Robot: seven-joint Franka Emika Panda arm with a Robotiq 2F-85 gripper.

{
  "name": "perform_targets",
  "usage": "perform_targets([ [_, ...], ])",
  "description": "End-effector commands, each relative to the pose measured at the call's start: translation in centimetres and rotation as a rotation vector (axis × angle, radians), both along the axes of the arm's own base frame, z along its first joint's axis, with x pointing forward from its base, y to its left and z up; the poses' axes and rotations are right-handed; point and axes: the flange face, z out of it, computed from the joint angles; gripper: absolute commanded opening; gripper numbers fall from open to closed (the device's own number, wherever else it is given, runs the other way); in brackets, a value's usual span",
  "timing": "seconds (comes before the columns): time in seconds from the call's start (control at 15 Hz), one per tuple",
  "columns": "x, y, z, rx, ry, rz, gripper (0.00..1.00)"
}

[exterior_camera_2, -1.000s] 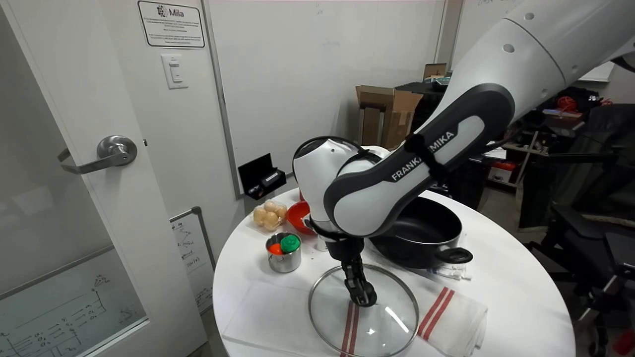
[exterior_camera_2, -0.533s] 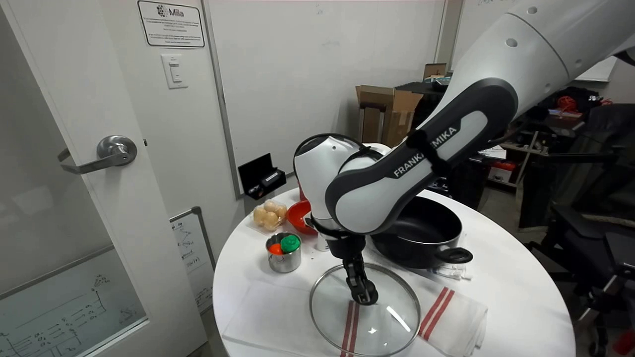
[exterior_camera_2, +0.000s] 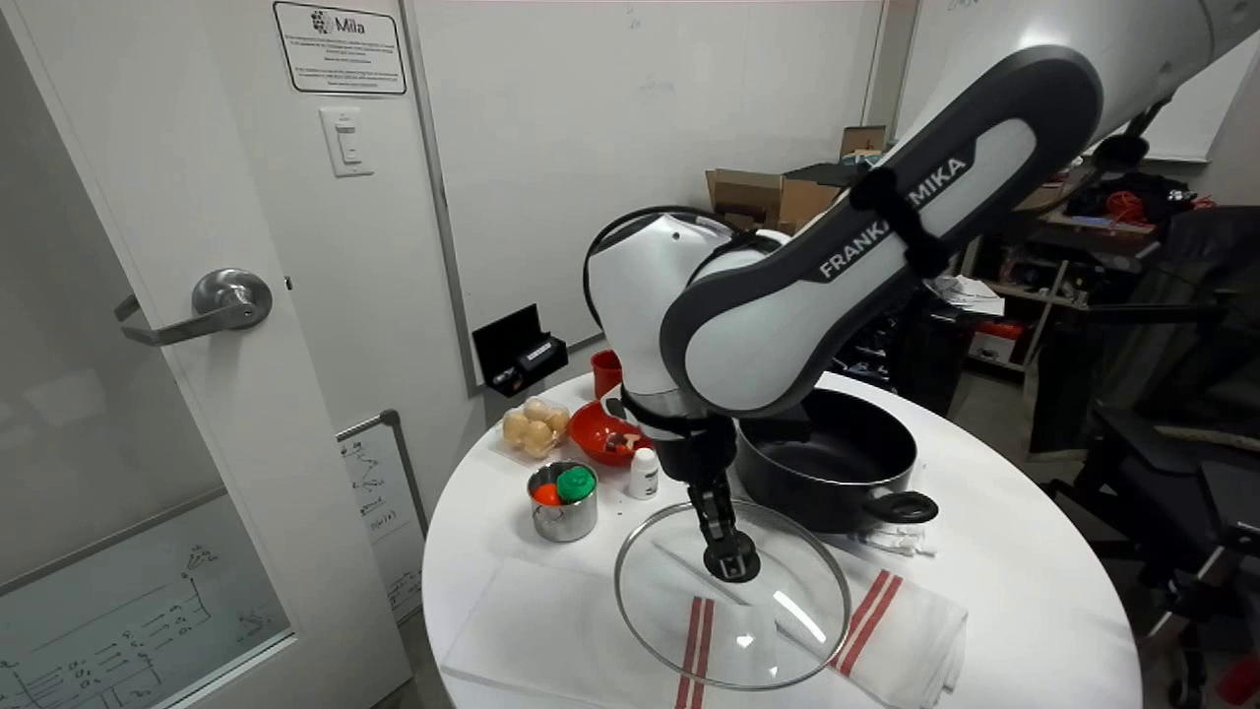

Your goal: Put the lid on the black pot

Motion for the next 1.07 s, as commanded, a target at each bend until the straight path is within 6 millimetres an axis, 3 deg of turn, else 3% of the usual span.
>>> perform_targets([
  [0.0,-1.5,0.2,4.4,0.012,-0.016,0.034,0.26],
  [0.33,-1.9,-0.7,8.7,0.012,-0.050,0.010,0.26],
  [0.53,-1.9,-2.2,11.1,0.011,-0.071,-0.028,0.26],
  [0.8,-1.3,-6.1,12.7,0.009,-0.069,-0.116,0.26],
  [1.0,-1.1,-9.6,12.8,0.012,-0.062,-0.191,0.26],
])
